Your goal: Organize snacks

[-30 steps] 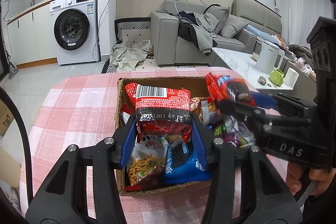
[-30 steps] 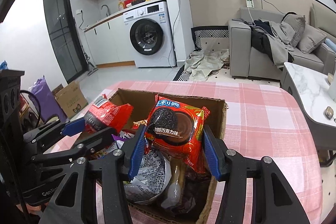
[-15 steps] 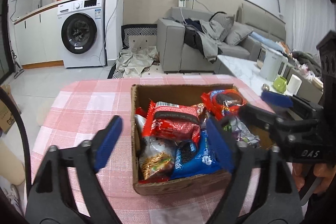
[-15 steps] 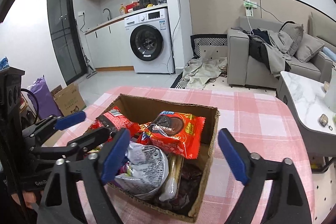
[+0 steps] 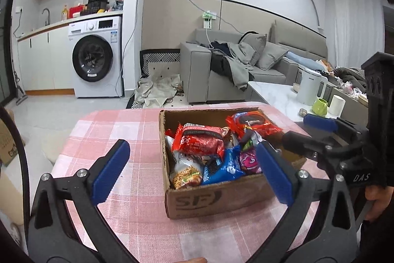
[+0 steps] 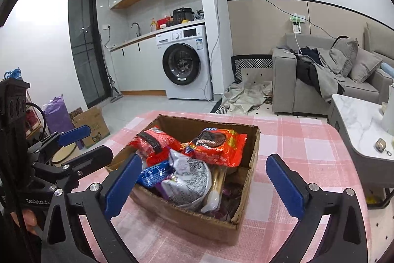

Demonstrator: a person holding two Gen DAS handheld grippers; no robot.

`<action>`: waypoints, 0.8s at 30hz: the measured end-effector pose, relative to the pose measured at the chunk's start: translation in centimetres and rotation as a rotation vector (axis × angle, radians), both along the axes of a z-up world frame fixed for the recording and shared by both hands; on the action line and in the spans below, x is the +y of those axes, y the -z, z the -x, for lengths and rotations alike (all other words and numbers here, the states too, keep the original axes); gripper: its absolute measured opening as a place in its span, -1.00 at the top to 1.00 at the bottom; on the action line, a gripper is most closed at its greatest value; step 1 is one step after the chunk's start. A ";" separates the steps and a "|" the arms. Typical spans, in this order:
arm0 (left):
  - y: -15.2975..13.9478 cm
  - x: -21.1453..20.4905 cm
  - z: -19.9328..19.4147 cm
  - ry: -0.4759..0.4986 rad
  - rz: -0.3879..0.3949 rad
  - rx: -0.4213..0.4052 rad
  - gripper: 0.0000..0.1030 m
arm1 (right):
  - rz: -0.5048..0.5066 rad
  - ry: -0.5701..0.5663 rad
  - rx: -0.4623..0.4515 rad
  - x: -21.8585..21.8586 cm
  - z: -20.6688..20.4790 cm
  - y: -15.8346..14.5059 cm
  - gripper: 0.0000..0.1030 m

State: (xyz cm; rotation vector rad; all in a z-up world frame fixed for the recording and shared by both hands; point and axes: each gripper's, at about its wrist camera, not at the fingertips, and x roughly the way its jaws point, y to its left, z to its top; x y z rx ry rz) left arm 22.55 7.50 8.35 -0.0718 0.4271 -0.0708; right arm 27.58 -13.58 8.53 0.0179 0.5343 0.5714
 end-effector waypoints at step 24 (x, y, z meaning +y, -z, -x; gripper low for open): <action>3.3 -0.7 8.3 0.004 -0.032 0.023 -0.97 | -0.063 0.016 -0.036 -3.7 7.2 2.6 -0.99</action>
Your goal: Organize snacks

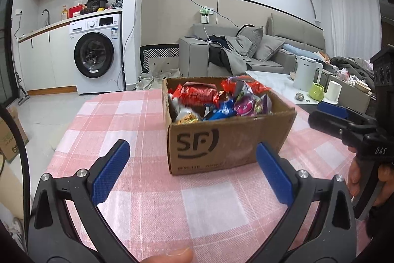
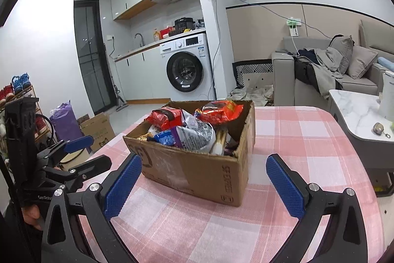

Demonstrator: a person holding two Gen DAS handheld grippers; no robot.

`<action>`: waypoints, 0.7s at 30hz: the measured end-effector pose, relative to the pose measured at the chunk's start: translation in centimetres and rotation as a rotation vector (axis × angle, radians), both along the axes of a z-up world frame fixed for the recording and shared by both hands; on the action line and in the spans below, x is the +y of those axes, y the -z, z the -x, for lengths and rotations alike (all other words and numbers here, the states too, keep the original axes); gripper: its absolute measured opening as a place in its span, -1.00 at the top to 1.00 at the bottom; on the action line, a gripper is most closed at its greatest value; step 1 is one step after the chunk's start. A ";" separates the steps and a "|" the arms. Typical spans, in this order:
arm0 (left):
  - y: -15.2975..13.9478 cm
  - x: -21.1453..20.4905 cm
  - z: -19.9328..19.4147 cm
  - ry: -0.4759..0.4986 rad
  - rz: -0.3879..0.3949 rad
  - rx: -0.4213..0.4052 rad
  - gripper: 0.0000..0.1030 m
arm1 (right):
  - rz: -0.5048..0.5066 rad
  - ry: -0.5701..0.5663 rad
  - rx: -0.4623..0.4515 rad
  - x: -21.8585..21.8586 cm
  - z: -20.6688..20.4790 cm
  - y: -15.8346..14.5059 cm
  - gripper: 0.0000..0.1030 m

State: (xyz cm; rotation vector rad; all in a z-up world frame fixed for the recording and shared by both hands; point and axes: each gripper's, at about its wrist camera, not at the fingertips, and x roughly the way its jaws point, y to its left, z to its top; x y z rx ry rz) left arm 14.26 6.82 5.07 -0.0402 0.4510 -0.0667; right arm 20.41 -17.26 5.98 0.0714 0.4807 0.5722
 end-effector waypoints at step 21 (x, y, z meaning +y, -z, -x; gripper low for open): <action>1.9 0.5 1.7 -0.021 -0.004 -0.037 -0.97 | 0.006 0.000 -0.052 -0.8 2.6 1.2 -0.99</action>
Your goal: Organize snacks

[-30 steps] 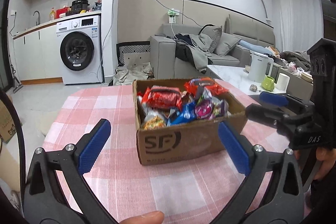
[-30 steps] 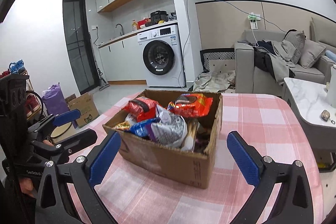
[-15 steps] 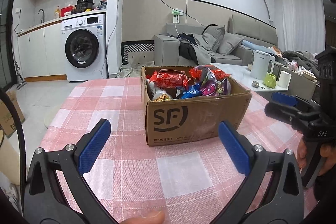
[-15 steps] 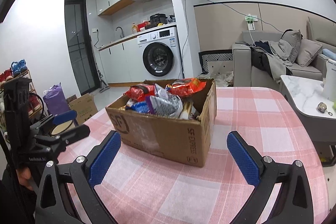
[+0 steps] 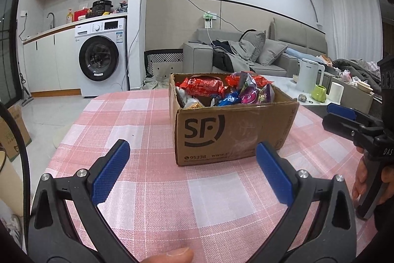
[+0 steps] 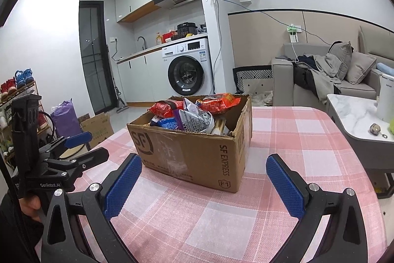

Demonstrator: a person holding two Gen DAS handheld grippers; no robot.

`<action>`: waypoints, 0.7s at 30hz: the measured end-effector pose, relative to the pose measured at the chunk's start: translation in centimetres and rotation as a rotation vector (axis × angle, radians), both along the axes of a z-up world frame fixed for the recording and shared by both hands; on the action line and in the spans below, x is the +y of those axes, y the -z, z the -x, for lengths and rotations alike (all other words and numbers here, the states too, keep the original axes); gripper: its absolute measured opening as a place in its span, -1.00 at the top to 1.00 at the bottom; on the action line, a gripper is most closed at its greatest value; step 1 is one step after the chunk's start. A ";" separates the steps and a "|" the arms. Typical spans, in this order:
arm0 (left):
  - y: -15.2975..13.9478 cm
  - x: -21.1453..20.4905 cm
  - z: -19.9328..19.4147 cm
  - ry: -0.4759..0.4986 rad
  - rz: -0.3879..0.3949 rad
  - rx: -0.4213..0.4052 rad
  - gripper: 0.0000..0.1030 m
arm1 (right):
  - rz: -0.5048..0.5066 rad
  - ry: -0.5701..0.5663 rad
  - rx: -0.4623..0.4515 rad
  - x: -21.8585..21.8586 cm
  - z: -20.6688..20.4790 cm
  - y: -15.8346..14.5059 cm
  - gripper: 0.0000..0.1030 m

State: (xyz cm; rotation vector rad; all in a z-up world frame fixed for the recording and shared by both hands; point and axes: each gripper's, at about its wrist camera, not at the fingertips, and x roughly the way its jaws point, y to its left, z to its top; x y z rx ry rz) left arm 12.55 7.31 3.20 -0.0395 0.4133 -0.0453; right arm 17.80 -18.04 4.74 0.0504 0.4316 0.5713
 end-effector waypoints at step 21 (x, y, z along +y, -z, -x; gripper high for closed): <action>0.2 0.2 0.2 -0.006 0.010 -0.008 -0.97 | 0.012 0.005 -0.022 0.0 0.5 0.8 -0.99</action>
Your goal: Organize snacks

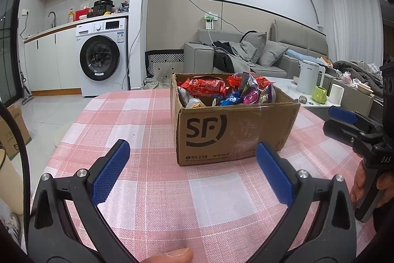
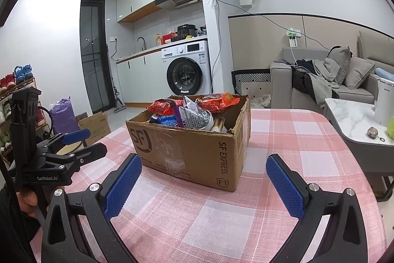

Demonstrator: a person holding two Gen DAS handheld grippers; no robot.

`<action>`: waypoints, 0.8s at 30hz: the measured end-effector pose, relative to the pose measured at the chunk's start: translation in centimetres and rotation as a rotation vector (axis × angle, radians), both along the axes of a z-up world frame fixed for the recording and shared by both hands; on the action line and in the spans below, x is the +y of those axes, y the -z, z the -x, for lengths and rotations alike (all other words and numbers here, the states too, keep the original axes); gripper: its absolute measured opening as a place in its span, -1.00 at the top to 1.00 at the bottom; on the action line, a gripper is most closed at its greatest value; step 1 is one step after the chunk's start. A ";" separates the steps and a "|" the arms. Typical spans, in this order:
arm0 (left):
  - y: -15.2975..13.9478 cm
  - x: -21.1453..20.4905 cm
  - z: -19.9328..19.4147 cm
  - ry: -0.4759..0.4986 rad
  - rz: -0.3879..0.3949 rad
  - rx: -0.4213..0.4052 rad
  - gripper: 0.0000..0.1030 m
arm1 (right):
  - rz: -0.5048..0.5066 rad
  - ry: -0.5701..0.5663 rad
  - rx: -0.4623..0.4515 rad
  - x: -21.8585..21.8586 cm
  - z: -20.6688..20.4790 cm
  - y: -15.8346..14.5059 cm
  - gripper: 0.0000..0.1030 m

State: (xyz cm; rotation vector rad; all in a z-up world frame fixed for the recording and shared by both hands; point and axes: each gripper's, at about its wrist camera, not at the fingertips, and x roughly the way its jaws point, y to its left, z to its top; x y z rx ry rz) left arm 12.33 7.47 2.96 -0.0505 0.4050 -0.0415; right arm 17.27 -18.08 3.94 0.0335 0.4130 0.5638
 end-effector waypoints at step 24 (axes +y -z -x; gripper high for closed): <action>0.0 0.1 0.3 0.004 -0.003 -0.003 -0.97 | 0.003 0.000 -0.001 -0.2 -0.1 0.0 -0.99</action>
